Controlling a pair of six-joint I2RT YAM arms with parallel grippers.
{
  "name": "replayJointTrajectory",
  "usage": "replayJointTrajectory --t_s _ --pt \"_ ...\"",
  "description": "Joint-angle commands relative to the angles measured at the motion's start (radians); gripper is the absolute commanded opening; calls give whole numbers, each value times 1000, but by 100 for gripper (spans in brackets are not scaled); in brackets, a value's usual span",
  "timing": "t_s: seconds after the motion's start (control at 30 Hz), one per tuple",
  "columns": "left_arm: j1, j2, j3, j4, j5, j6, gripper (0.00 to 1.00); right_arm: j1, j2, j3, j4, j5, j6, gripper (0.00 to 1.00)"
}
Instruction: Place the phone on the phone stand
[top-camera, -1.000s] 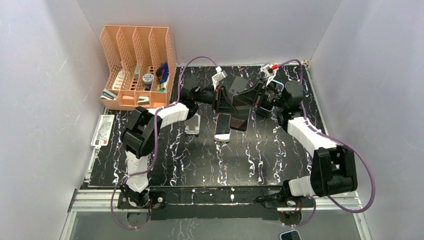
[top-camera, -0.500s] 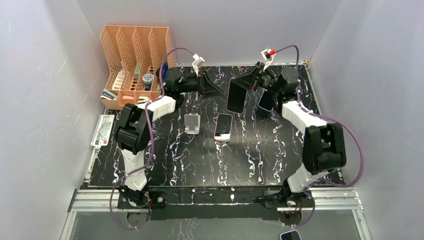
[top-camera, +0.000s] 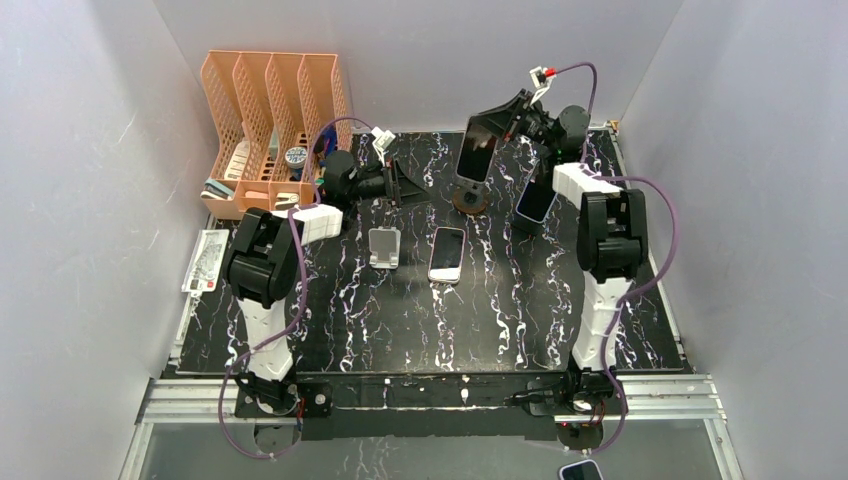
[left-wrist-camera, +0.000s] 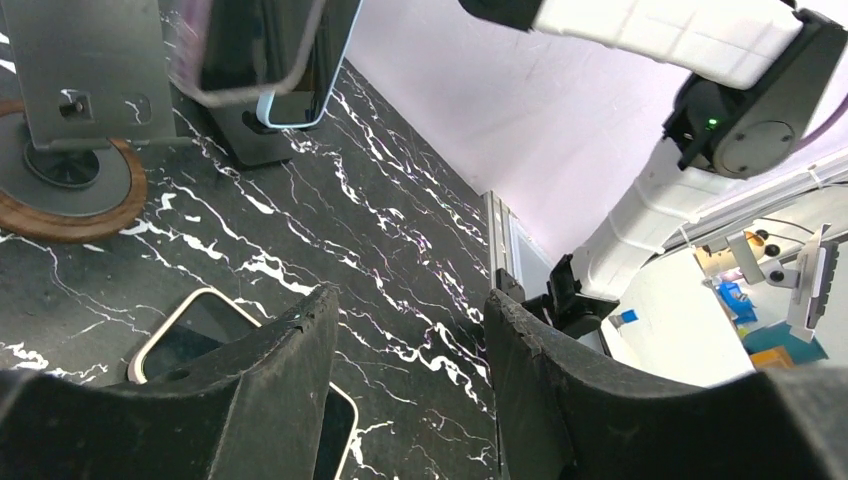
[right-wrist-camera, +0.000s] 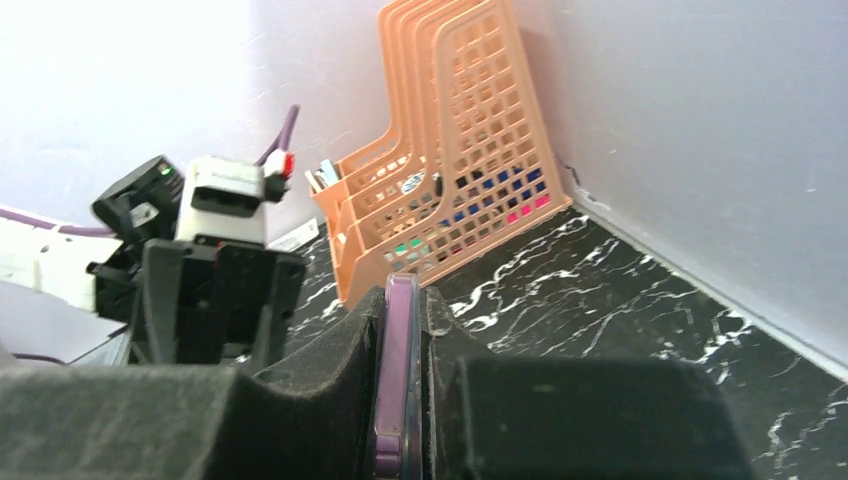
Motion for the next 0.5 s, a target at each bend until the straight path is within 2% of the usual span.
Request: replayJointTrajectory --t_s 0.0,0.17,0.47 --pt "-4 -56 -9 20 -1 19 53 -10 110 220 94 -21 68 1" --pt "-4 -43 -7 20 10 18 53 -9 248 369 41 -37 79 1" --pt "-4 -47 -12 20 15 14 52 -8 203 252 -13 -21 -25 1"
